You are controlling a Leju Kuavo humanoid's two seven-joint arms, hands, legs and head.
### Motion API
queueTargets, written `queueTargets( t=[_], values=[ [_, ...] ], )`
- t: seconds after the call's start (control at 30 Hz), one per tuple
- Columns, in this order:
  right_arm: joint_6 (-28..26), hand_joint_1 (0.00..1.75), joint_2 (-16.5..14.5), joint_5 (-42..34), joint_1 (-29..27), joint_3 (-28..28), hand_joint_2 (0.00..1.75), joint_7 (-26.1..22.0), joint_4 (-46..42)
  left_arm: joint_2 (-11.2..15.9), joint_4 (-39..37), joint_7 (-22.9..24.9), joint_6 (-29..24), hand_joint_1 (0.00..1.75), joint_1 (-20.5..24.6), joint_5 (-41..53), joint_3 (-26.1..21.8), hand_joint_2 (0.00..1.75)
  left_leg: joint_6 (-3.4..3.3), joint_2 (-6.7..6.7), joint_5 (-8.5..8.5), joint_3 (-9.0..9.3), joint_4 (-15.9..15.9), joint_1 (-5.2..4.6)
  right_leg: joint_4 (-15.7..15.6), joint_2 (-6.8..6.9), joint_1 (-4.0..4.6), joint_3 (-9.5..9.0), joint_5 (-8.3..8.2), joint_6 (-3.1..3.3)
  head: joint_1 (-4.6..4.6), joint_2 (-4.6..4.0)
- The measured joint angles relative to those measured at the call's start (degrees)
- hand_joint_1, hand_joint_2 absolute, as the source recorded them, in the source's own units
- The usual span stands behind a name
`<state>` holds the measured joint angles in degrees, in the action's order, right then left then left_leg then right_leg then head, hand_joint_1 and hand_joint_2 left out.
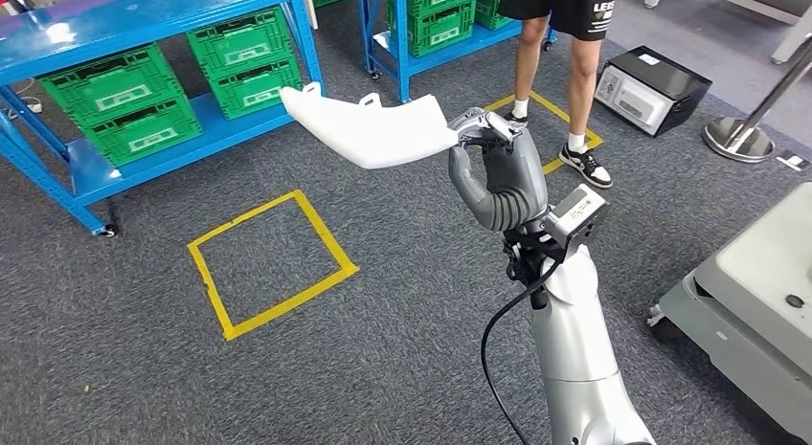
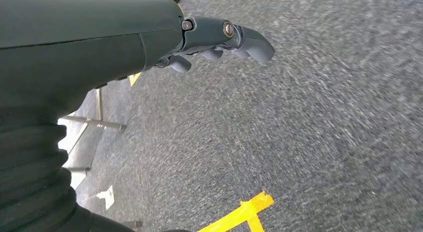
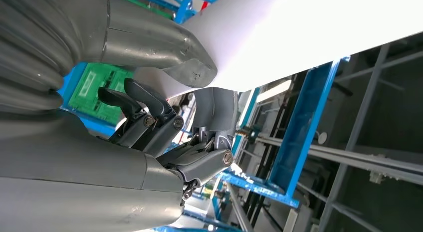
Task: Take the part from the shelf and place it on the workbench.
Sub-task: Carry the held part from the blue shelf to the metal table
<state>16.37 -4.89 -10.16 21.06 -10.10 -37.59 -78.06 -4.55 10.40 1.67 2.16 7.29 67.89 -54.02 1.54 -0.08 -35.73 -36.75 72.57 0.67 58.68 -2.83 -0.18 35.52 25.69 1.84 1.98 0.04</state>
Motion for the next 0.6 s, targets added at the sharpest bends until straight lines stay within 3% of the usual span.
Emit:
queueTargets(
  t=[0.07, 0.13, 0.17, 0.23, 0.3, 0.37, 0.43, 0.47, 0.5, 0.6],
  values=[
    [-0.1, 1.75, 0.1, -0.2, 0.1, 0.0, 1.75, -0.1, 0.0, 0.0, 0.0, 0.3, 0.0, 0.00, 0.0, 0.1, 0.0, 1.75, -0.78, -2.11, 3.70, 3.90, -7.9, -0.05, 0.2, -1.36, 0.09, 0.20, -0.27, -0.30, 0.02, 0.00],
    [-0.2, 1.75, 0.3, -0.2, 0.1, 0.0, 1.75, -0.4, -0.3, -0.1, 0.0, 0.8, 0.0, 0.00, -0.2, 0.6, 0.0, 1.75, -1.20, -4.28, 5.27, 6.46, -13.4, -0.17, 0.3, -2.57, -0.01, 0.59, -0.65, -0.89, 0.05, 0.00],
    [-0.3, 1.75, 0.5, -0.3, 0.1, 0.0, 1.75, -0.5, -0.5, -0.1, 0.0, 1.0, 0.0, 0.00, -0.2, 0.8, 0.0, 1.75, -1.31, -4.59, 5.20, 6.74, -14.1, -0.28, 0.2, -3.18, -0.15, 0.85, -0.94, -1.32, 0.04, 0.00],
    [-0.3, 1.75, 0.8, -0.6, -0.1, 0.0, 1.75, -0.1, -1.3, -0.2, -0.1, 1.3, 0.0, 0.00, -0.4, 0.8, 0.0, 1.75, -1.68, -3.21, 5.84, 6.86, -14.6, -0.27, -0.1, -4.36, -0.33, 1.28, -1.56, -2.19, 0.03, 0.00],
    [-0.3, 1.75, 1.1, -0.8, -0.3, 0.0, 1.75, 0.4, -2.3, -0.3, -0.1, 1.4, 0.0, 0.00, -0.7, 0.6, 0.0, 1.75, -2.37, -1.65, 6.56, 6.81, -15.2, 0.09, 1.7, -2.67, -0.10, 2.42, -0.33, -2.81, 0.39, 0.00],
    [-0.3, 1.75, 1.1, -0.6, -0.5, 0.0, 1.75, 0.6, -3.1, -0.3, -0.1, 1.3, 0.0, 0.00, -1.2, 0.8, 0.0, 1.75, -2.74, 0.01, 6.85, 6.57, -15.4, 0.19, 8.1, 0.71, -0.07, 5.34, 3.40, -3.37, 0.78, 0.00],
    [-0.2, 1.75, 1.1, -0.5, -1.0, 0.0, 1.75, 0.8, -3.6, -0.3, -0.1, 1.0, -0.2, 0.00, -1.6, 1.0, 0.0, 1.75, -2.75, 1.71, 6.87, 6.22, -15.2, 0.14, 14.8, 2.16, -0.41, 8.13, 6.21, -3.87, 0.85, 0.00],
    [-0.1, 1.75, 1.1, -0.5, -1.2, 0.0, 1.75, 0.9, -3.8, -0.3, -0.1, 0.8, -0.3, 0.00, -1.7, 1.0, 0.0, 1.75, -2.73, 2.53, 6.86, 6.07, -15.1, 0.13, 15.6, 2.44, -0.57, 8.21, 6.21, -4.03, 0.86, 0.00],
    [0.1, 1.75, 1.2, -0.5, -1.4, 0.0, 1.75, 1.0, -4.0, -0.3, -0.1, 0.6, -0.4, 0.00, -1.7, 1.0, 0.0, 1.75, -2.68, 3.31, 6.83, 5.96, -14.9, 0.14, 14.2, 2.72, -0.71, 7.09, 5.30, -4.10, 0.86, 0.00],
    [0.5, 1.75, 1.2, -0.6, -1.5, 0.0, 1.75, 1.1, -4.6, -0.3, -0.1, -0.1, -0.5, 0.00, -1.4, 1.0, 0.0, 1.75, -2.12, 5.22, 6.50, 5.88, -14.4, -0.06, 2.9, 5.69, -0.59, 0.44, 1.63, -3.65, 0.84, 0.00]
  ],
)
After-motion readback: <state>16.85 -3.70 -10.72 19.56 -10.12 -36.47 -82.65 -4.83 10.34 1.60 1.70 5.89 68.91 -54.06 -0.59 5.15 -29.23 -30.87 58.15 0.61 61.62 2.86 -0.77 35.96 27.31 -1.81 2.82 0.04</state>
